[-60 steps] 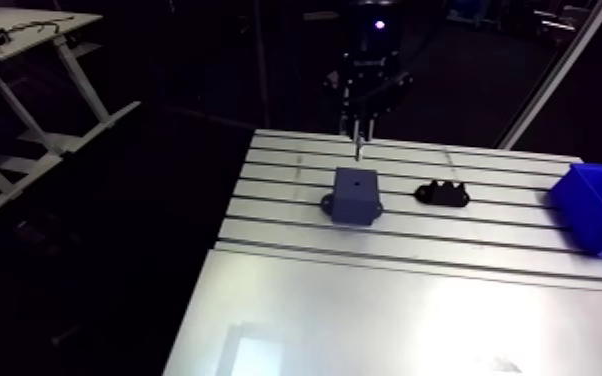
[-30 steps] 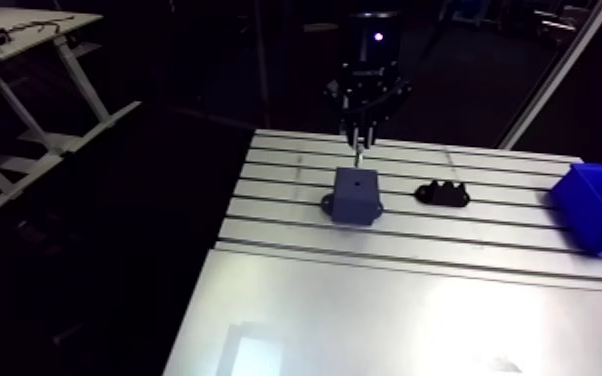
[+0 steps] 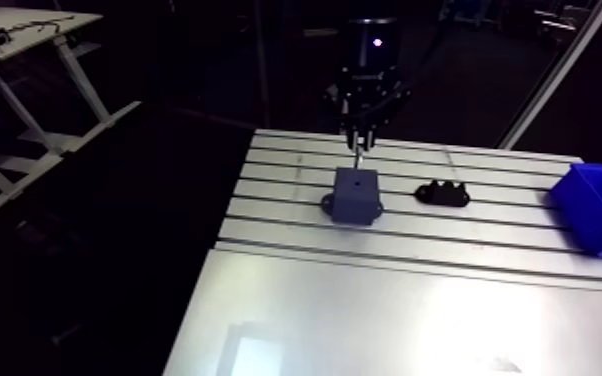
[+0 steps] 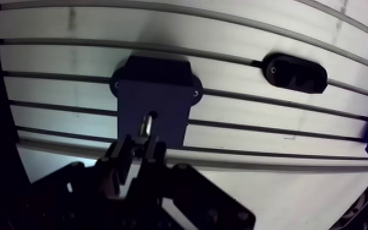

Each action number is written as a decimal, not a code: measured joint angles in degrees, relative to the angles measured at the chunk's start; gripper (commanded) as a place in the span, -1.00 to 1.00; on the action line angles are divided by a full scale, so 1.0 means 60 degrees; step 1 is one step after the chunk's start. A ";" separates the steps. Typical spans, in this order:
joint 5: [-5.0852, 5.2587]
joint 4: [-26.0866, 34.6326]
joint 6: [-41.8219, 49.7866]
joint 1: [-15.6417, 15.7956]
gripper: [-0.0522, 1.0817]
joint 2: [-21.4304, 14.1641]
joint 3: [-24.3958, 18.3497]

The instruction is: Pick up the M10 bolt and insert it into the hole until fully seated.

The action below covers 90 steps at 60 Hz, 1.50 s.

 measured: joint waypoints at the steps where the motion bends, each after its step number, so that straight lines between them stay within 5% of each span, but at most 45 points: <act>1: 0.0000 -0.0008 0.0000 0.0000 1.00 0.0001 0.0008; 29: -0.0017 -0.0093 0.0000 0.0000 1.00 0.0004 0.0161; 55: -0.0343 -0.0218 -0.0002 0.0000 1.00 0.0035 0.0242; 90: -0.0203 -0.0187 -0.0048 0.0000 1.00 0.0019 0.0245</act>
